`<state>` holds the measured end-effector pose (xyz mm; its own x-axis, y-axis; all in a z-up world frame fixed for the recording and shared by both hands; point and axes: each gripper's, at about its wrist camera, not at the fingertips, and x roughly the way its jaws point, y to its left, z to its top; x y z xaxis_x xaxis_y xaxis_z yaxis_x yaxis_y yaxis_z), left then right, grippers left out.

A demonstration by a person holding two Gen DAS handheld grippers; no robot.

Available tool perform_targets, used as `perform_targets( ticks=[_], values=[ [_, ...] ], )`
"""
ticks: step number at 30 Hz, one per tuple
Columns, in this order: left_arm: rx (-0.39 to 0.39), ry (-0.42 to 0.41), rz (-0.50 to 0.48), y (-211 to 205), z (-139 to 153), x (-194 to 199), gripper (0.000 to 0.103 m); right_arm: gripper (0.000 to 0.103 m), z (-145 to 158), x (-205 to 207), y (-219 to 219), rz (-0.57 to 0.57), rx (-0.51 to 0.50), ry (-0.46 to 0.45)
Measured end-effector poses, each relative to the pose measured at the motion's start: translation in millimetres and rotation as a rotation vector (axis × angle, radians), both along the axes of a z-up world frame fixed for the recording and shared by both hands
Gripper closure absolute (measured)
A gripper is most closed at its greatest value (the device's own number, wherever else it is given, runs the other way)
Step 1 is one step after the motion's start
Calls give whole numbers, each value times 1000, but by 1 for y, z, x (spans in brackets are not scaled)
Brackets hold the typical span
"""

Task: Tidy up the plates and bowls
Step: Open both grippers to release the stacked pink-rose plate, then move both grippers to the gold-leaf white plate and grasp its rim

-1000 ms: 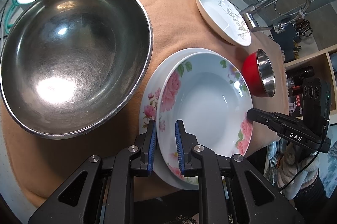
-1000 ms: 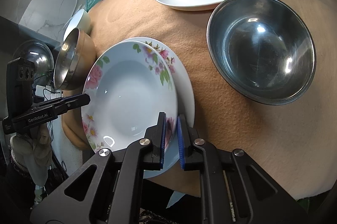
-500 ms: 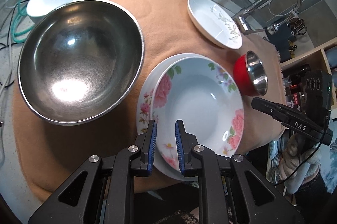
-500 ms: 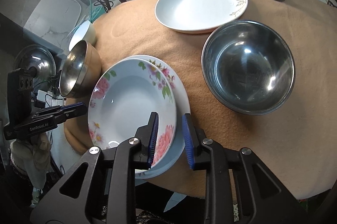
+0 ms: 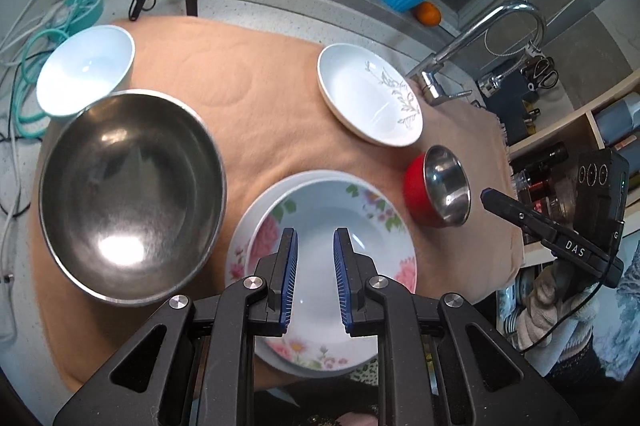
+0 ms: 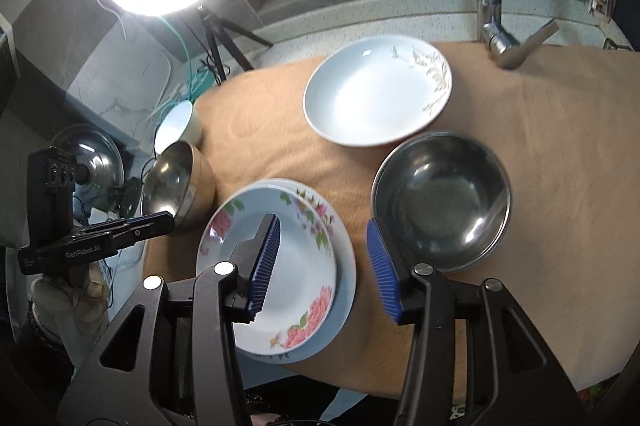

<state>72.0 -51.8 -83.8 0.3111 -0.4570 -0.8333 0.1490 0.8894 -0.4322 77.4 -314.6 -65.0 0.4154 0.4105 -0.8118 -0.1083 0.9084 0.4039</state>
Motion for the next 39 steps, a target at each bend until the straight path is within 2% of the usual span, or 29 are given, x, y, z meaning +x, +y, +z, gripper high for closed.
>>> perform_targets(
  ticks=[9,11,16,22,33,39],
  values=[
    [2,-62,6,-12,15,29,86,55,10,20,-23,-56,-15,-32],
    [0,-69,6,-15,16,37,82,55,10,27,-28,-68,-21,-40],
    [10,-82,5,-26,14,62,82,55,9,51,-45,-100,-54,-53],
    [-1,-60,5,-44,3,93,82,55,0,78,-61,-124,-80,-40],
    [2,35,51,-58,-28,149,82,55,-36,133,-87,-152,-27,72],
    [-1,82,68,-59,-43,165,82,63,-59,151,-93,-152,3,140]
  ],
)
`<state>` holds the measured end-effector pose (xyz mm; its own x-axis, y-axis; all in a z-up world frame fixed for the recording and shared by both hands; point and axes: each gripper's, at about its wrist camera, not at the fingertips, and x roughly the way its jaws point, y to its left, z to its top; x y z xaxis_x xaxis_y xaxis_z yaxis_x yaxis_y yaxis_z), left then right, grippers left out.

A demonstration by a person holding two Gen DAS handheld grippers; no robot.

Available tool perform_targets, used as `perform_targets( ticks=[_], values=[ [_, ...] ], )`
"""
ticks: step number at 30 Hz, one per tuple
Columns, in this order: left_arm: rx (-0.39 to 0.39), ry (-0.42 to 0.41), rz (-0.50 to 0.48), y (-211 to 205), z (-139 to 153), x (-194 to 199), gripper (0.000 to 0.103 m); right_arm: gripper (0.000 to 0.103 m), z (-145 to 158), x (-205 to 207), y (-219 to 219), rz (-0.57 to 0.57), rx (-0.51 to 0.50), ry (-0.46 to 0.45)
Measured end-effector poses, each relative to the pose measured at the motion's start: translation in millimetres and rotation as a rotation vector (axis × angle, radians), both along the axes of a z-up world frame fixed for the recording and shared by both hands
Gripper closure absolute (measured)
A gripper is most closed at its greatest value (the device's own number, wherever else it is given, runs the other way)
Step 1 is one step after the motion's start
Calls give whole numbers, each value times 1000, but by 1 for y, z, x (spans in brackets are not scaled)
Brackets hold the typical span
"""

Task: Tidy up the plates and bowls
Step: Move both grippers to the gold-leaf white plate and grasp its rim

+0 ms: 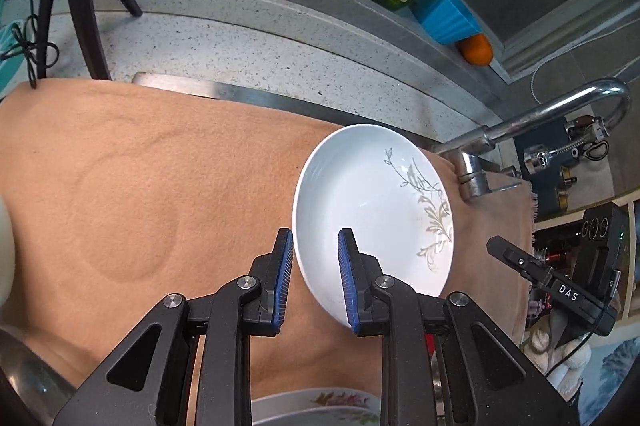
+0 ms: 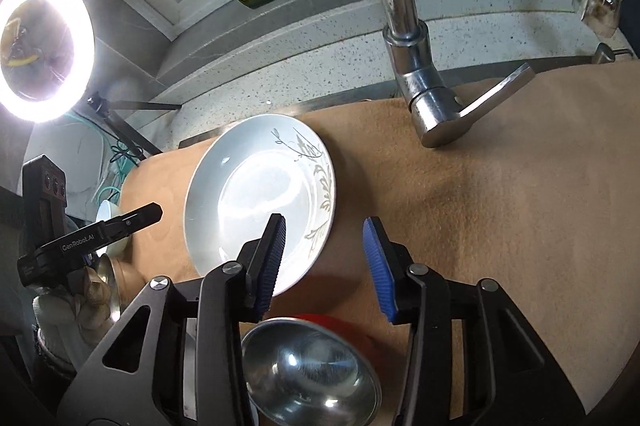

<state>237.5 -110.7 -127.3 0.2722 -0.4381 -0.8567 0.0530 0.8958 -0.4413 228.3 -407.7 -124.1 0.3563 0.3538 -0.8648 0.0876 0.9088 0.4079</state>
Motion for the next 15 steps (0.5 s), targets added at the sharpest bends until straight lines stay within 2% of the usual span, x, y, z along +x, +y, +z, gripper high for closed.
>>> perform_targets(
  ticks=[8,15],
  values=[
    [34,30,7,-7,-14,17,82,73,-22,19,-5,-21,52,59],
    [29,60,13,-4,-25,27,82,82,-36,32,-3,-20,65,100]
  ],
)
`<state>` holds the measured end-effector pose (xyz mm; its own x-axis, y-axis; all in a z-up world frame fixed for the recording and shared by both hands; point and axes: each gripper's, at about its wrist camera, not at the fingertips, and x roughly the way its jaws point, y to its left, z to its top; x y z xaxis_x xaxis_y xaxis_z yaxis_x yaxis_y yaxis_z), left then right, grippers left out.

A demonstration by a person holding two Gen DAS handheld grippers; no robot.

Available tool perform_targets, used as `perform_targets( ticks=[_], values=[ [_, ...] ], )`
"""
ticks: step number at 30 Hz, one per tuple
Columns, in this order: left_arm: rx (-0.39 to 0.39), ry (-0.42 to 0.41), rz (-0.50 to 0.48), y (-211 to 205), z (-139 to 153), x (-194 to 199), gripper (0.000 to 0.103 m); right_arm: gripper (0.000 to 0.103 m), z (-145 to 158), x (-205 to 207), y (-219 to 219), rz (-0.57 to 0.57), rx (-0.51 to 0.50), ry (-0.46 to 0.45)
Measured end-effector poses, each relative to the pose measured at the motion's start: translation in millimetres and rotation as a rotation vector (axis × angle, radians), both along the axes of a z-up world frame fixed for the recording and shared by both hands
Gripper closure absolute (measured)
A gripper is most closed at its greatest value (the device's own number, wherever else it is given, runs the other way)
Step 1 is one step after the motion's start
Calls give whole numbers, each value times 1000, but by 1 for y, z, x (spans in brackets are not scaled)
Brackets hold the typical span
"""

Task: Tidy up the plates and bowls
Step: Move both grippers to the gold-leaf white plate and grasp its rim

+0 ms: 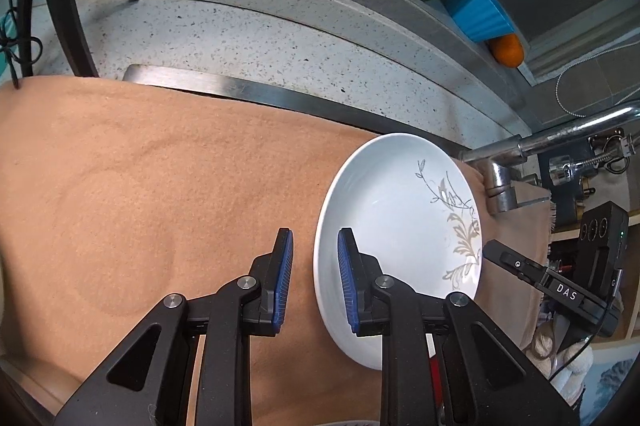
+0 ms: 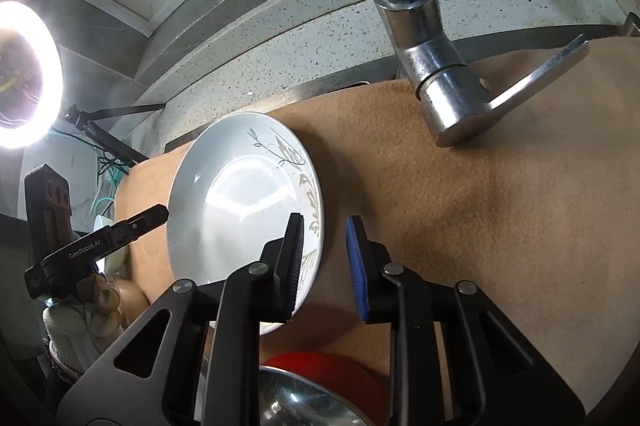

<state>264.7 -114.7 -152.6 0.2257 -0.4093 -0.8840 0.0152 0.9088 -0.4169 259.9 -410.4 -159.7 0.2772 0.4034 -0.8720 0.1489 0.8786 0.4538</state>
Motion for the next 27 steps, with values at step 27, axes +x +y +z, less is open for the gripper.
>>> perform_targets(
  ticks=[27],
  values=[
    [0,3,-45,-13,-2,-3,95,96,-4,7,11,15,-12,26]
  ],
)
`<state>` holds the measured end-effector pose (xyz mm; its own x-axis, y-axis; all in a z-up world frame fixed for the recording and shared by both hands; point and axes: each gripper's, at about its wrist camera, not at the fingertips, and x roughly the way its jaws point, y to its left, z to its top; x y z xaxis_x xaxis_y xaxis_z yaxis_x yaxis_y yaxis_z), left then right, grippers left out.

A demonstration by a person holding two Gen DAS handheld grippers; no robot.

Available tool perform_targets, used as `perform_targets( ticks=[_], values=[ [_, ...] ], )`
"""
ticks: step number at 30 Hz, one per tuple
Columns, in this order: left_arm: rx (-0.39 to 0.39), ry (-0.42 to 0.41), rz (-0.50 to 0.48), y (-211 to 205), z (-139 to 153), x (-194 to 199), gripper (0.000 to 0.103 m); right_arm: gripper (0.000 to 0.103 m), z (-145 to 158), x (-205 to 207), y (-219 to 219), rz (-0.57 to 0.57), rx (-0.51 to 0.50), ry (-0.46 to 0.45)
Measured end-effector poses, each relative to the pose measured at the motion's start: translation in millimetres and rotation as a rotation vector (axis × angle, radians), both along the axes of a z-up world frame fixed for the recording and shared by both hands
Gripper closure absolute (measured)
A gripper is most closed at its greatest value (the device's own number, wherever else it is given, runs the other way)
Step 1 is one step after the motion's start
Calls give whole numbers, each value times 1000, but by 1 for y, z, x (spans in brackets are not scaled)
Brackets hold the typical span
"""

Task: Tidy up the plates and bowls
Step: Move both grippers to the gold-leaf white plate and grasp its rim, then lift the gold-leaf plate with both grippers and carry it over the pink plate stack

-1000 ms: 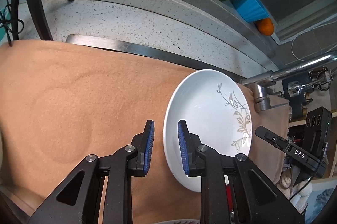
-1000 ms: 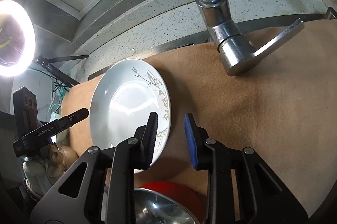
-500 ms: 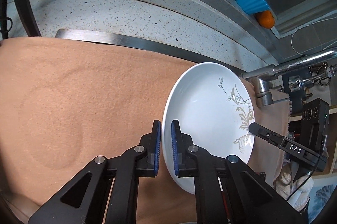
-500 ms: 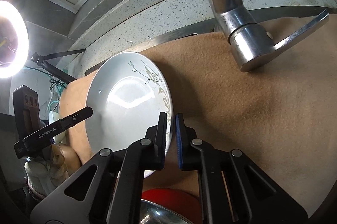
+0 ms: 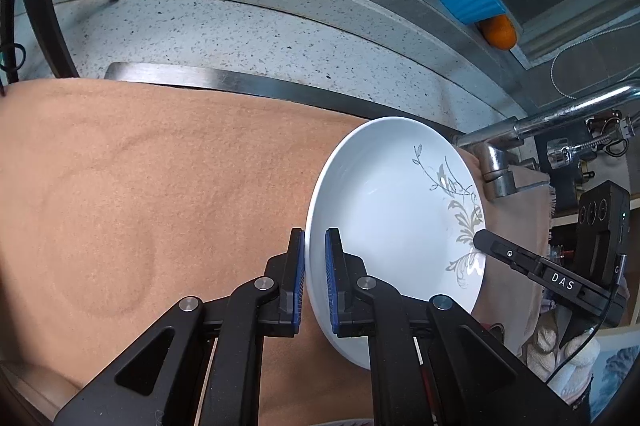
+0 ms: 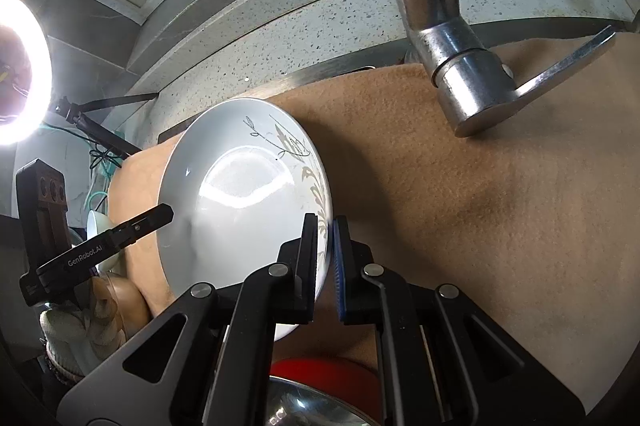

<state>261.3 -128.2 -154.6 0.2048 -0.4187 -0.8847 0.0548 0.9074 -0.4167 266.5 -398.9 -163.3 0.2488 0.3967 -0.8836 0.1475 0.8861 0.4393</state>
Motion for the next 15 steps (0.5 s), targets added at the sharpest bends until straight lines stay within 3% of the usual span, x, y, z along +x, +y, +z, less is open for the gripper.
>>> perform_targets(
  ticks=[15],
  values=[
    [-30,-78,35,28,40,-14,95,96,45,-11,13,27,17,-83]
  ],
)
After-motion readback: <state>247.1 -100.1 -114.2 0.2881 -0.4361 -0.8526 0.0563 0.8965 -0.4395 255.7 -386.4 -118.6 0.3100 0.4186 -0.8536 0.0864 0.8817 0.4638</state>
